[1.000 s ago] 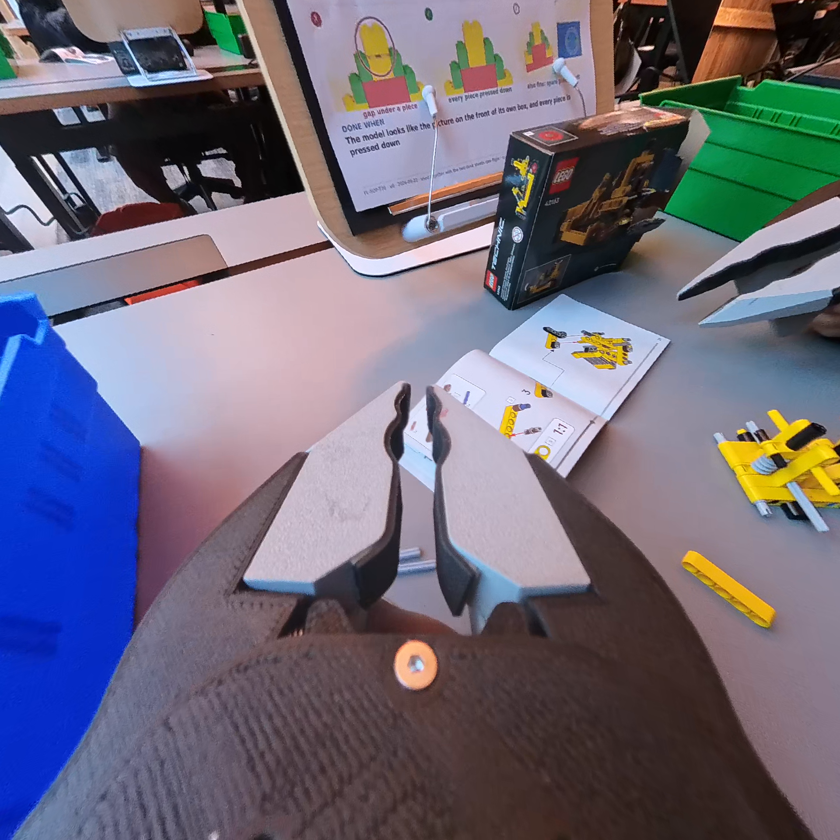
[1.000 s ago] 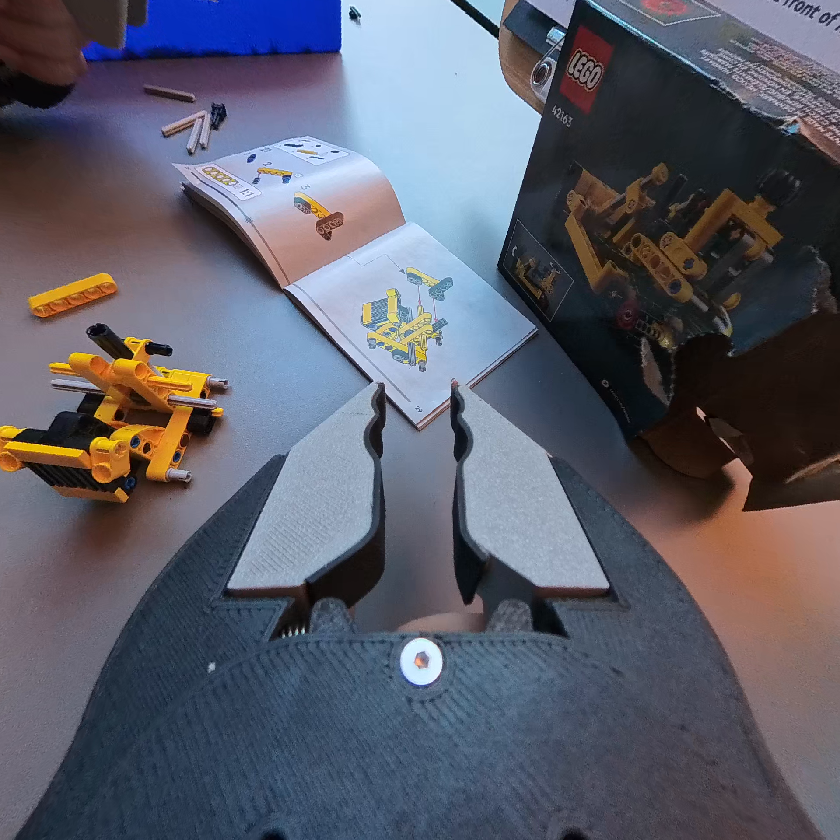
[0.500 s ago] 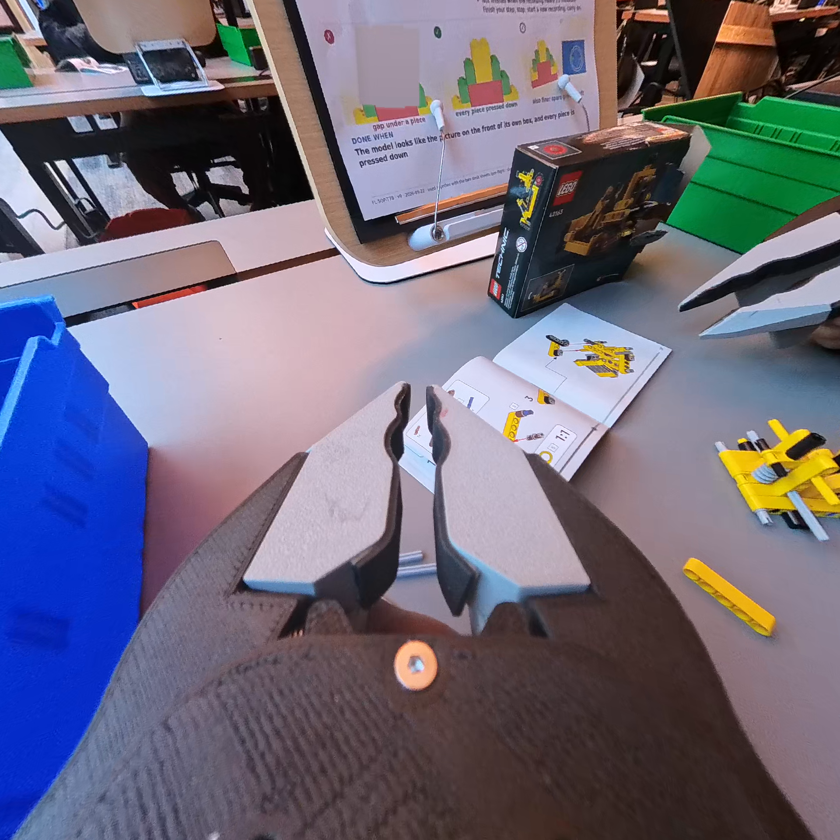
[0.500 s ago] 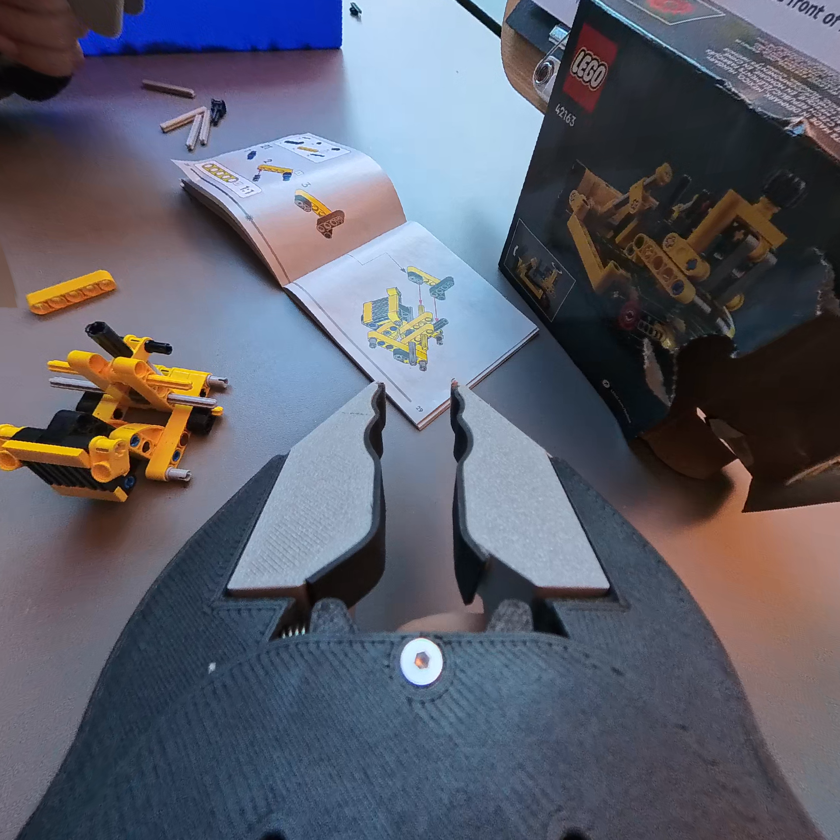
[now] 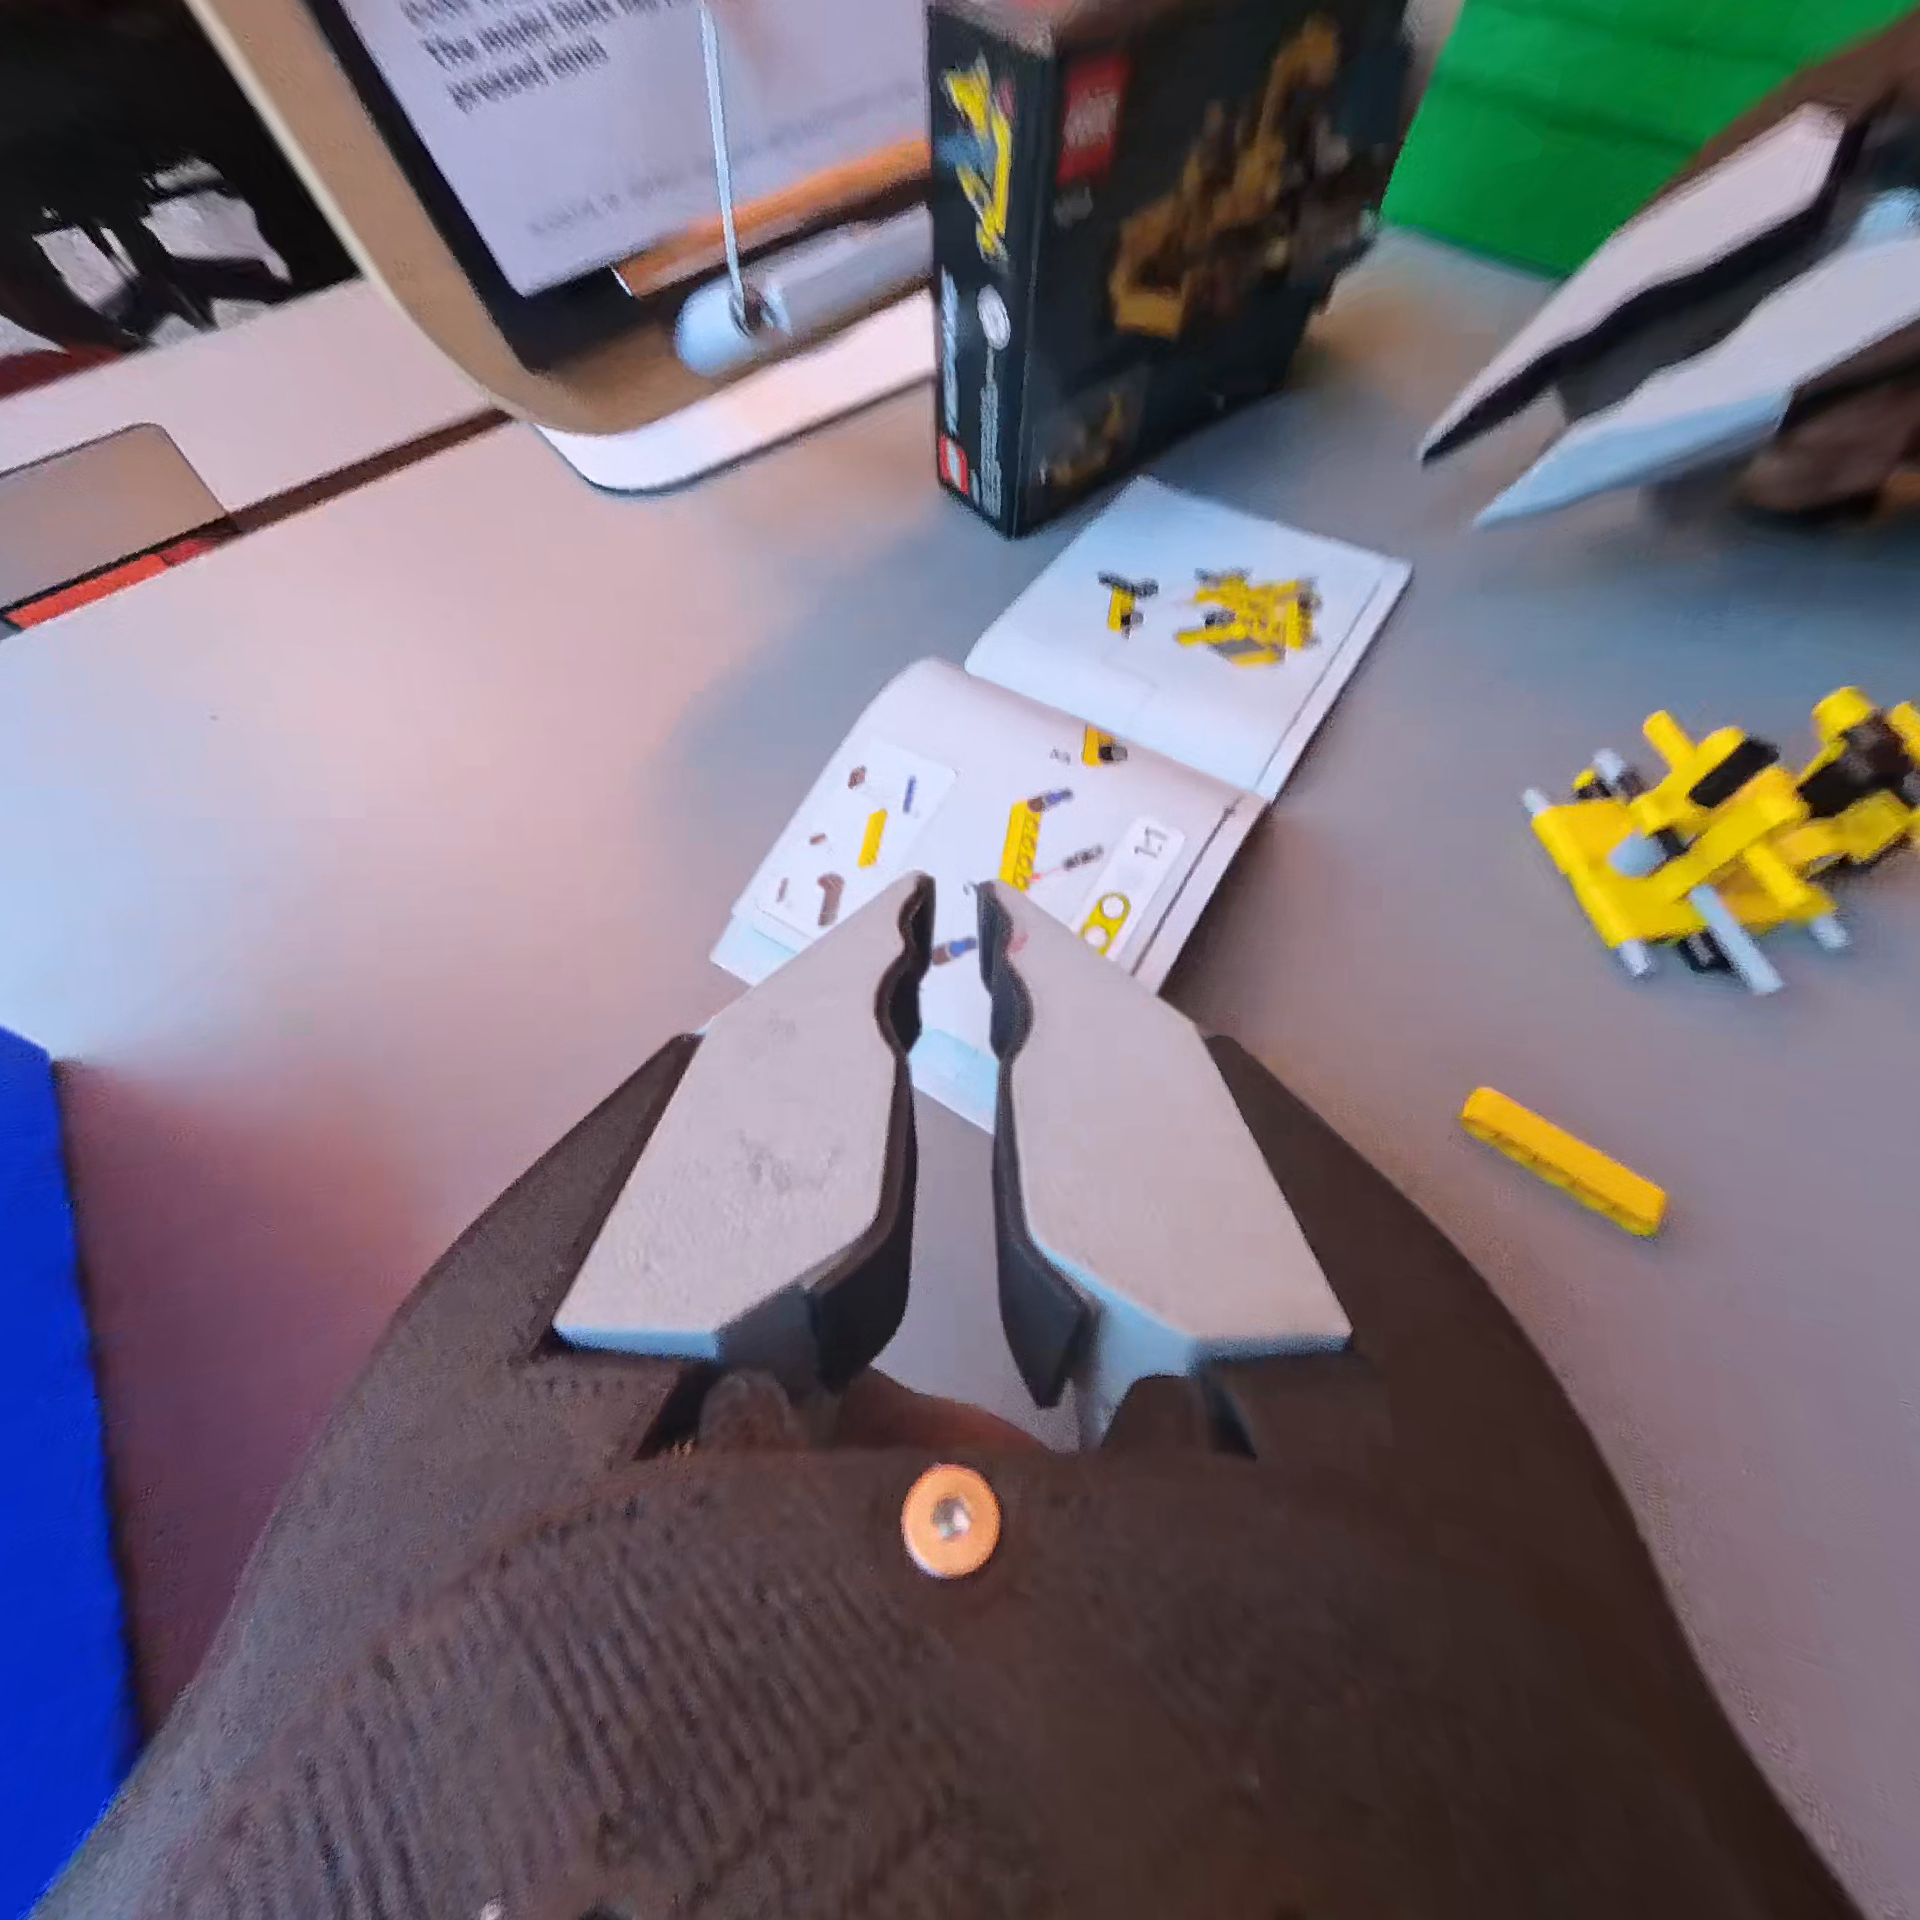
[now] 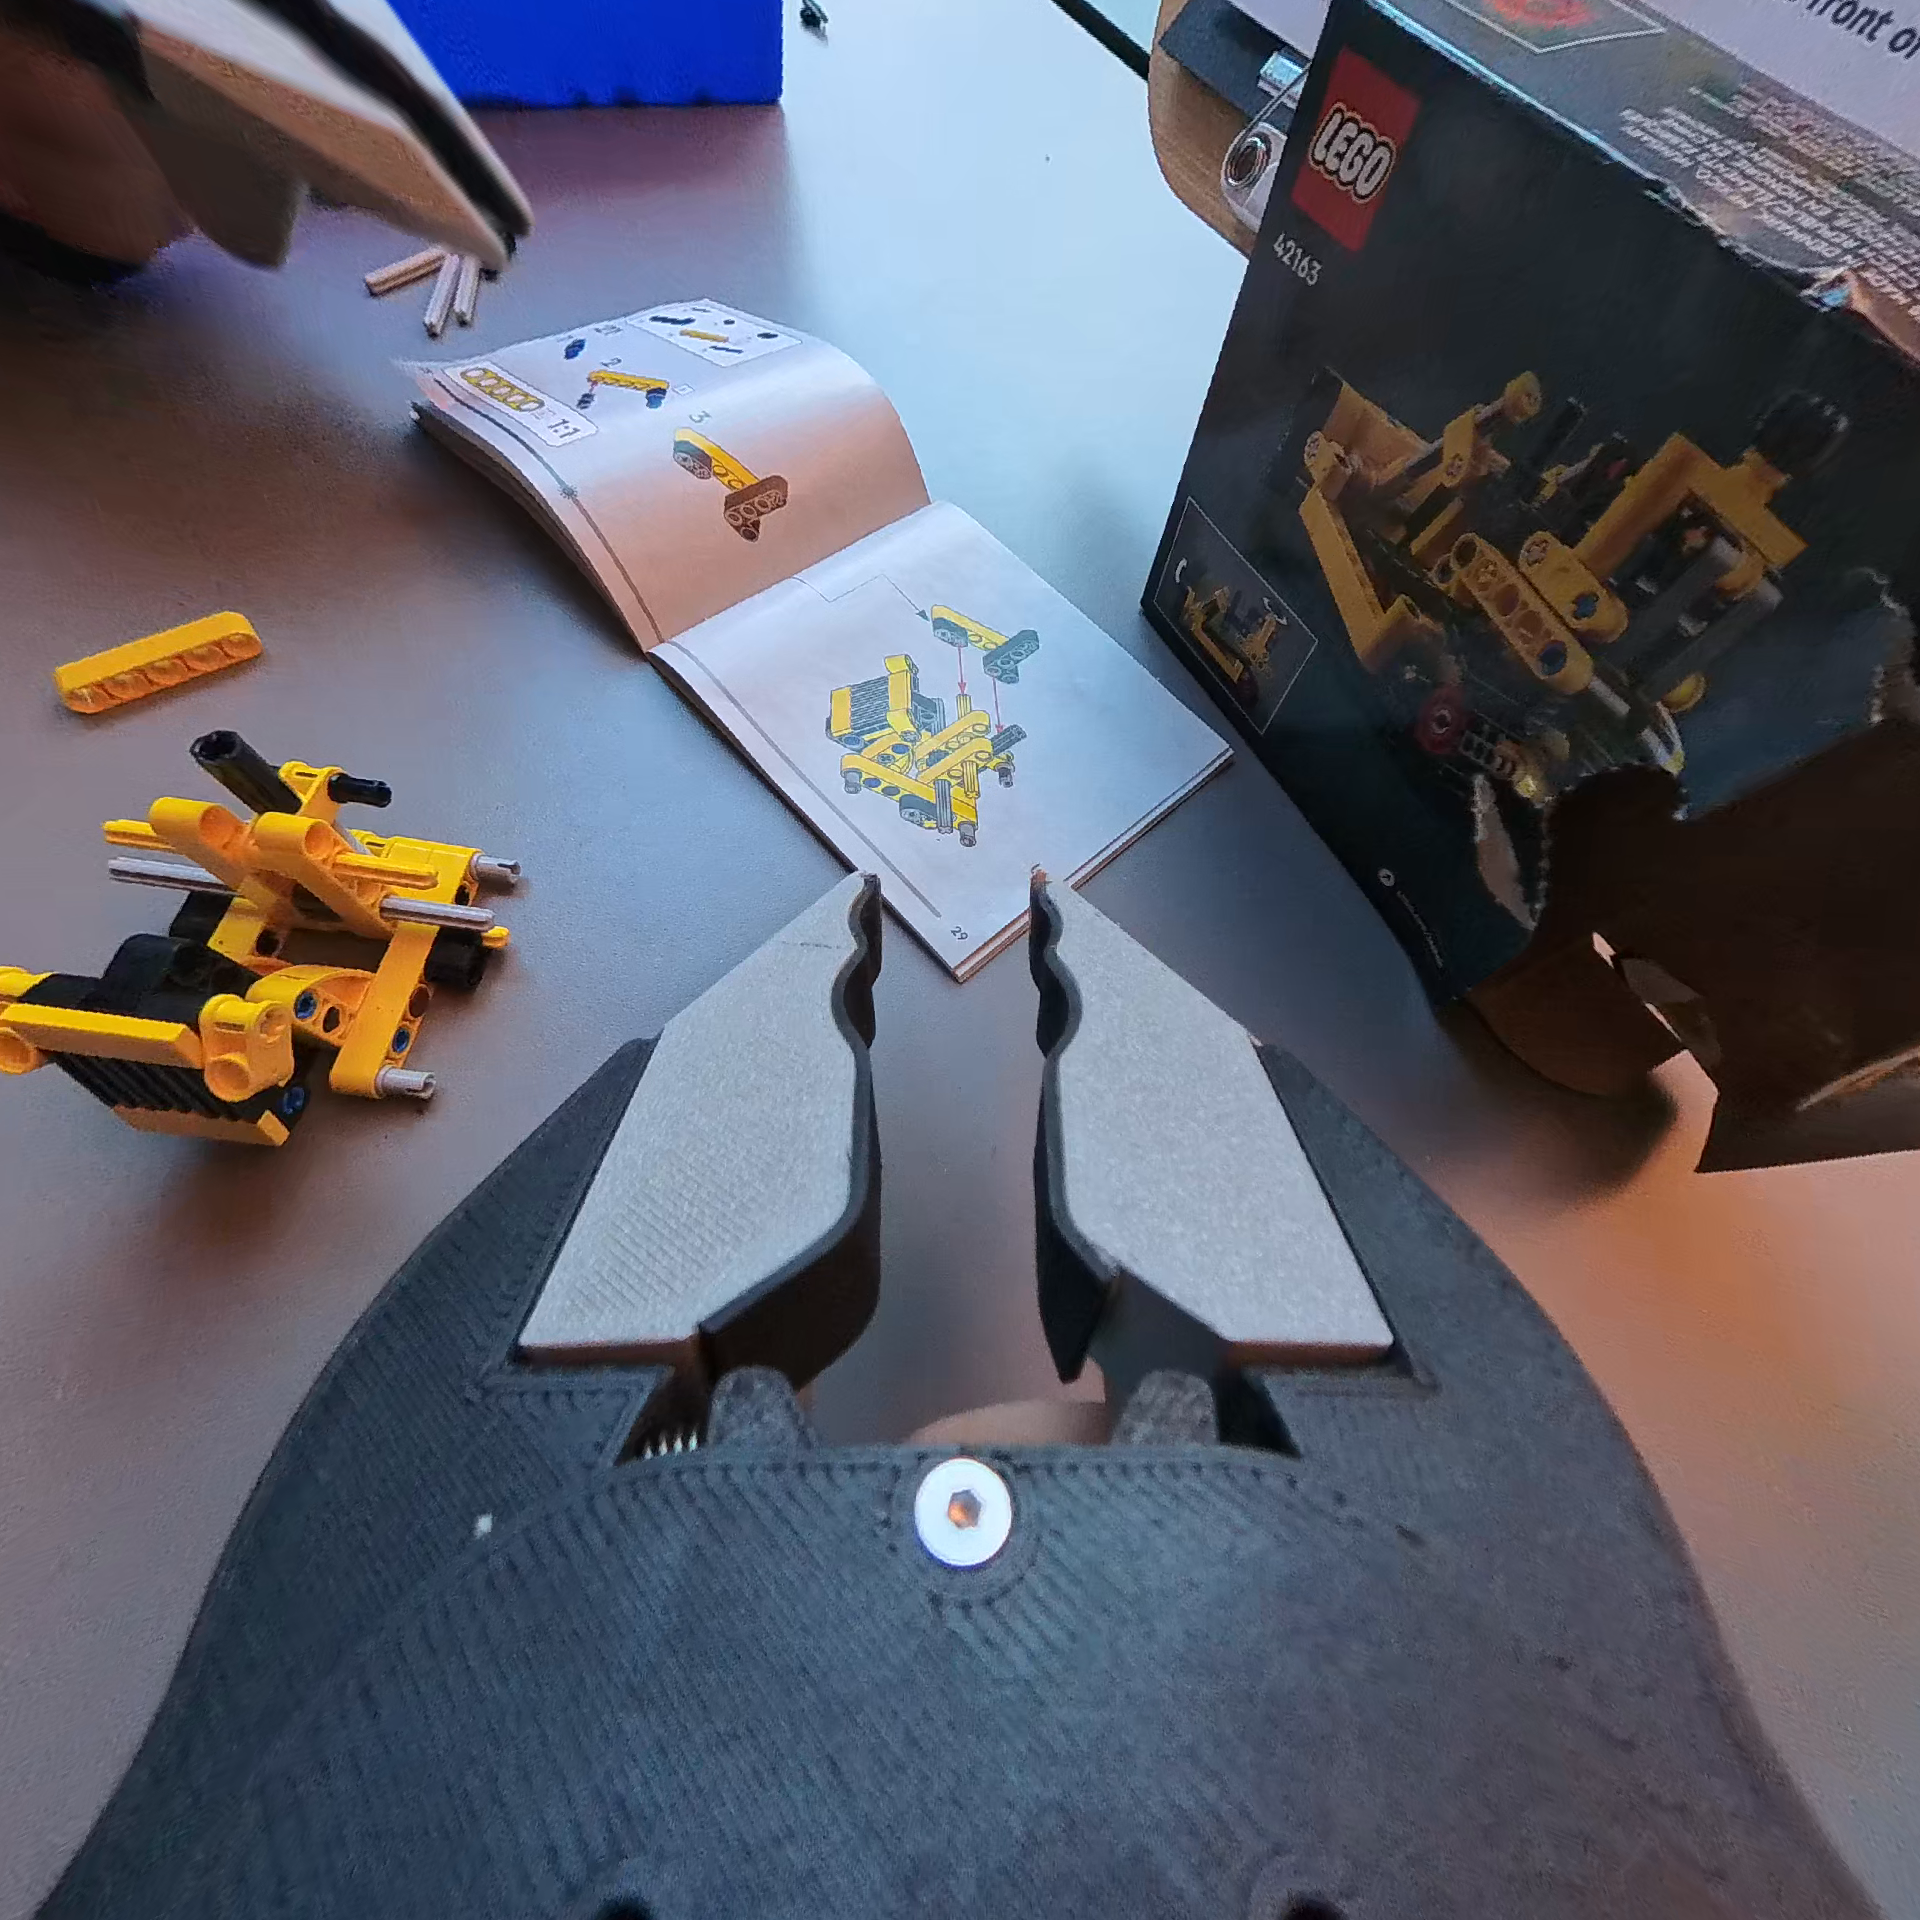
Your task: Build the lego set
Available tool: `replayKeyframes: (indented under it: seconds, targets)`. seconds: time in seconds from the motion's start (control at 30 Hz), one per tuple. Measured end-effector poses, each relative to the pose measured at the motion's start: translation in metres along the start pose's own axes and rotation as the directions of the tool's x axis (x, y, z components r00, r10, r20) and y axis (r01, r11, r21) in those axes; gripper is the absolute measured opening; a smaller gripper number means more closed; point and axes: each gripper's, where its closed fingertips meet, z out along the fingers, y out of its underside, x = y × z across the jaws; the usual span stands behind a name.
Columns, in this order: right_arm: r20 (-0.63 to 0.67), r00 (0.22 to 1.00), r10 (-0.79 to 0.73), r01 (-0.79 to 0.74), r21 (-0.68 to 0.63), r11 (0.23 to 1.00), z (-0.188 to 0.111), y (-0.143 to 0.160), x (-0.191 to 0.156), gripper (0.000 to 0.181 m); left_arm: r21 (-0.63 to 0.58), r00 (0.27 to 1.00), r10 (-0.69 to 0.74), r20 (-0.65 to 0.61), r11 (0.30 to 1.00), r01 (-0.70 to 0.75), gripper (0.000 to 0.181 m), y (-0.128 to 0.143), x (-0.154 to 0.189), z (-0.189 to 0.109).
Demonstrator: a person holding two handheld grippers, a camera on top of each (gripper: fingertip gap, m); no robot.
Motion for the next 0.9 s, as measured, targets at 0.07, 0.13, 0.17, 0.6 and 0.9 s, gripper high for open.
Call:
replayKeyframes:
  seconds: [0.07,0.13,0.17,0.6,0.9]
  targets:
    - [-0.003,1.0,-0.007,0.007,-0.002,1.0,0.0,0.0,0.0,0.025,-0.075,0.999,0.042,-0.001,0.996,-0.042,0.008,0.014,0.006,0.008]
    - [-0.005,1.0,-0.016,0.016,-0.005,1.0,0.0,0.0,-0.001,0.025,-0.142,0.998,0.062,0.001,0.988,-0.061,0.009,0.025,0.008,0.012]
    - [-0.005,1.0,-0.02,0.02,-0.004,1.0,0.0,0.0,-0.002,0.025,-0.161,0.998,0.06,-0.009,0.985,-0.06,0.01,0.029,0.01,0.013]
    - [0.266,0.921,-0.284,0.311,-0.067,0.948,0.091,-0.07,-0.063,0.0,-0.252,0.993,0.108,-0.041,0.961,-0.115,0.003,0.046,0.013,0.011]
    - [0.366,0.886,-0.285,0.339,-0.09,0.937,0.12,-0.05,-0.066,0.0,-0.255,0.995,0.061,-0.083,0.964,-0.081,0.0,0.049,0.015,0.008]
